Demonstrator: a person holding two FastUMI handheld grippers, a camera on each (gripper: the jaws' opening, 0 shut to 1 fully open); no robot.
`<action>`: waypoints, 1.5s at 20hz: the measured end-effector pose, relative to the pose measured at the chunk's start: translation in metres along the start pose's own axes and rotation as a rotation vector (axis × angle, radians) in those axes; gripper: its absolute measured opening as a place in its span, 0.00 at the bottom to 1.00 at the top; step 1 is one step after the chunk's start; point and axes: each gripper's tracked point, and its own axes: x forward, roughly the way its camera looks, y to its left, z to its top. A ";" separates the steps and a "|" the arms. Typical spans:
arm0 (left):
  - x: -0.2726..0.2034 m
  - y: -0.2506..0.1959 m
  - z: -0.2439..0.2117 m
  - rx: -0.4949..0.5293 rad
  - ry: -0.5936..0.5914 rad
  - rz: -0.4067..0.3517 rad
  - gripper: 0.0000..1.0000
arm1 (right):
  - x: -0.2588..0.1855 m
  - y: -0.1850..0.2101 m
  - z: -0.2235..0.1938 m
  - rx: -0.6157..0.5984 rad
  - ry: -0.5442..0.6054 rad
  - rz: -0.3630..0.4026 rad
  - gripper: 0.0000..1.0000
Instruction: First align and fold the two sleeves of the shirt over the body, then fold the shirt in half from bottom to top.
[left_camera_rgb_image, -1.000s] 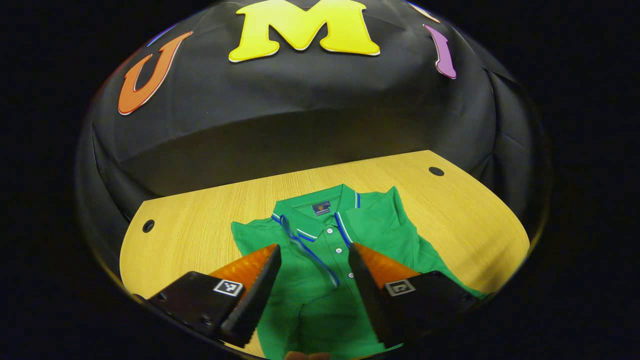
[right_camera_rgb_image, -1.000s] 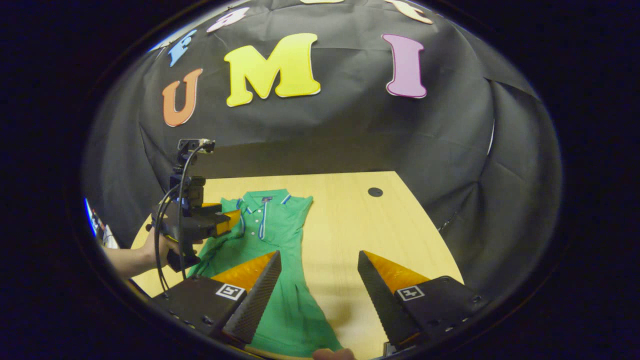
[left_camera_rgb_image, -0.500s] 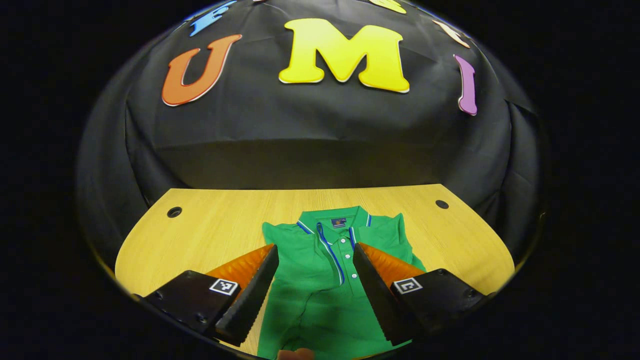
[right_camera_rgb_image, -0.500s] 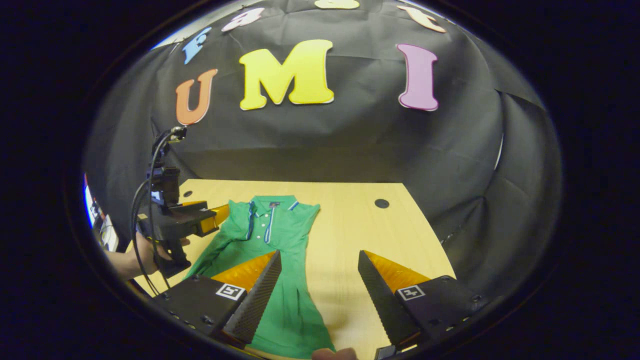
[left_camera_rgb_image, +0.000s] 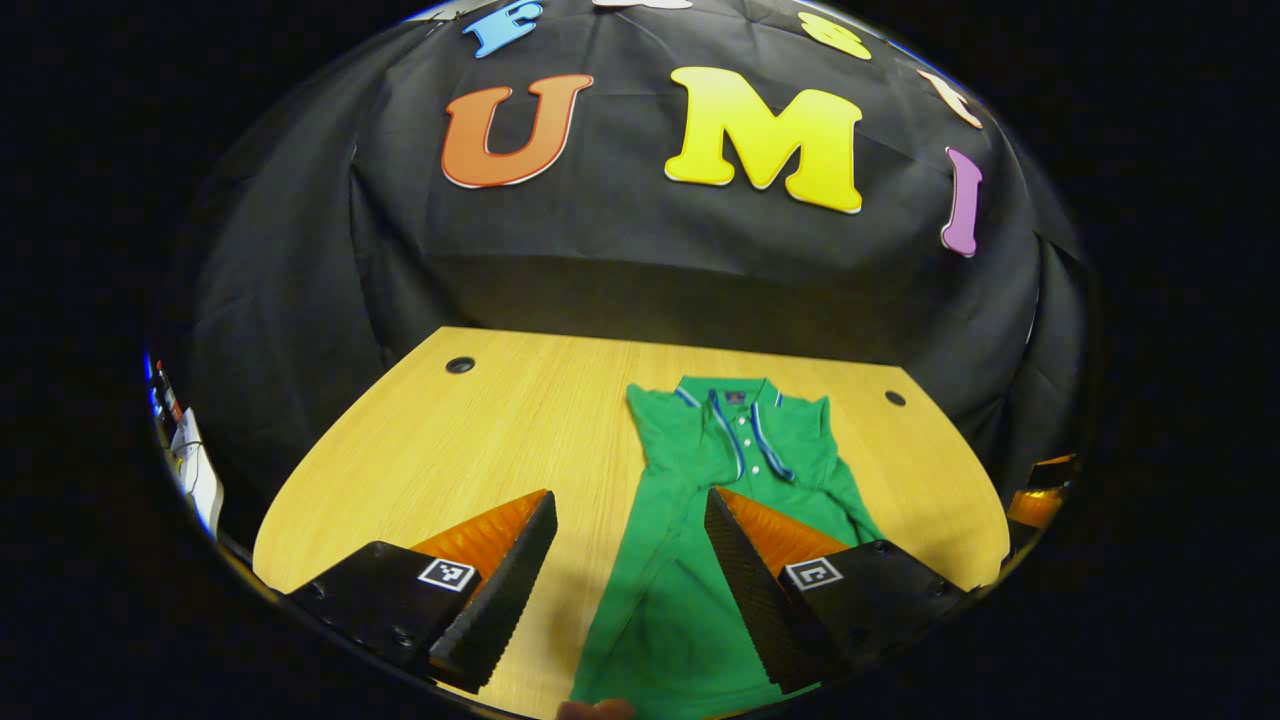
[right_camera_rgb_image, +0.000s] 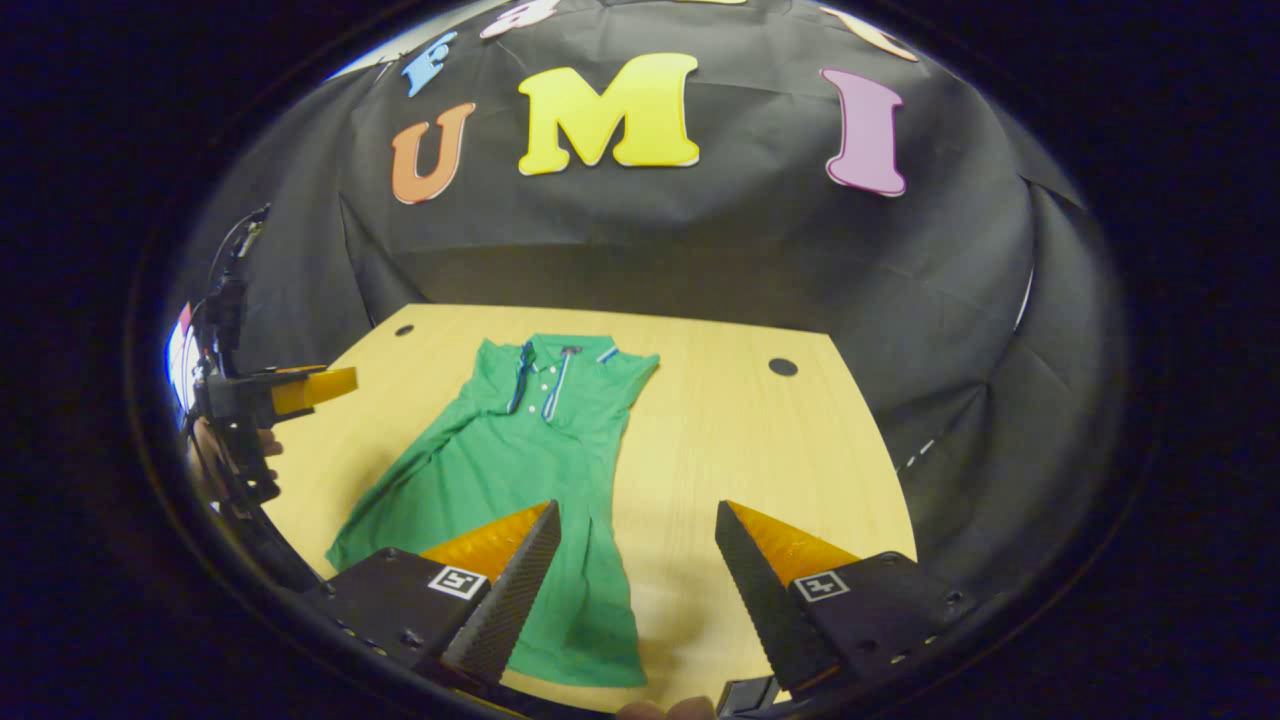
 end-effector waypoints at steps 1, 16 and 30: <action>-0.010 0.006 -0.017 0.009 0.036 0.001 0.96 | -0.001 -0.001 -0.013 0.001 0.027 -0.007 0.96; -0.065 0.018 -0.186 0.016 0.652 -0.090 0.97 | 0.005 0.012 -0.183 -0.055 0.497 0.010 0.96; -0.053 0.073 -0.153 0.014 0.712 -0.005 0.98 | 0.016 0.012 -0.206 -0.026 0.638 0.008 0.95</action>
